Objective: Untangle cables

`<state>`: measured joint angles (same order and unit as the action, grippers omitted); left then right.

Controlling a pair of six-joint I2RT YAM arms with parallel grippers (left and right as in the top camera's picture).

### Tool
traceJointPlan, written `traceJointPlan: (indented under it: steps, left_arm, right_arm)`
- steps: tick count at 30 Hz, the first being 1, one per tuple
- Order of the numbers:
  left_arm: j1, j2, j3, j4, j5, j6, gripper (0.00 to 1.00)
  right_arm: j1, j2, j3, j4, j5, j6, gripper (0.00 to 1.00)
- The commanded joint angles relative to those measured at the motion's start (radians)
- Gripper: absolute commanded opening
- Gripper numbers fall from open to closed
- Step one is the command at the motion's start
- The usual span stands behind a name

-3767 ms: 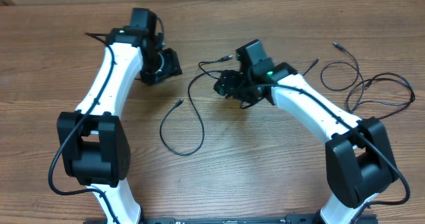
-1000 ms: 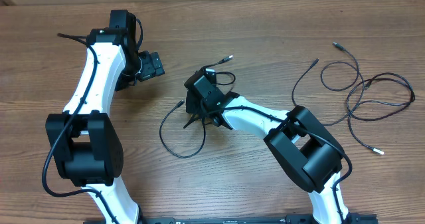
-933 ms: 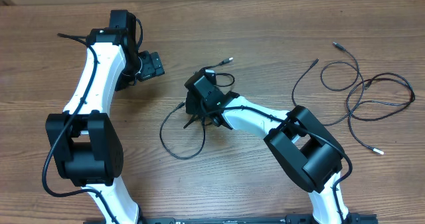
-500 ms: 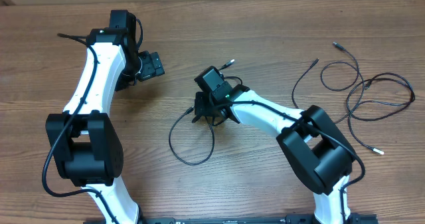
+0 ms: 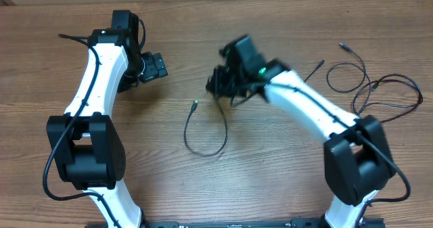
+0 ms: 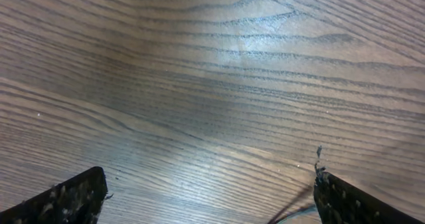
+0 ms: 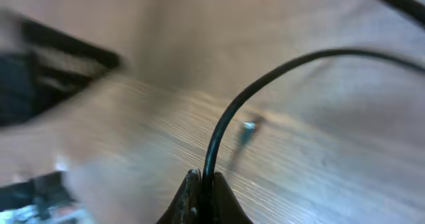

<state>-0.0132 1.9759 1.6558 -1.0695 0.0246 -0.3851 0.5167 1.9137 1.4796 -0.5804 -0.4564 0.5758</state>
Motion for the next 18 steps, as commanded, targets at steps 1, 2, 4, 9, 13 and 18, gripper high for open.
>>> traceJointPlan:
  steps: [1,2,4,9,13,18]
  left_arm:
    - [-0.005,-0.001,0.007,0.000,-0.009,0.012,1.00]
    - [-0.005,-0.001,0.007,0.000,-0.009,0.012,0.99]
    - [-0.005,-0.001,0.007,0.000,-0.009,0.012,1.00]
    - [-0.005,-0.002,0.007,0.000,-0.009,0.012,1.00]
    - [-0.005,-0.001,0.007,0.000,-0.009,0.012,1.00]
    - [-0.005,-0.001,0.007,0.000,-0.009,0.012,0.99]
  right_arm:
    - [-0.092,-0.045,0.153,-0.001,-0.232,-0.035,0.04]
    - [-0.110,-0.045,0.186,-0.001,-0.265,-0.035,0.04]
    - [-0.147,-0.045,0.260,0.010,-0.314,-0.036,0.04]
    - [-0.254,-0.045,0.377,0.167,-0.315,-0.018,0.04]
    - [-0.373,-0.044,0.383,0.204,-0.314,0.161,0.04]
    - [-0.491,-0.039,0.372,0.002,-0.189,0.153,0.04]
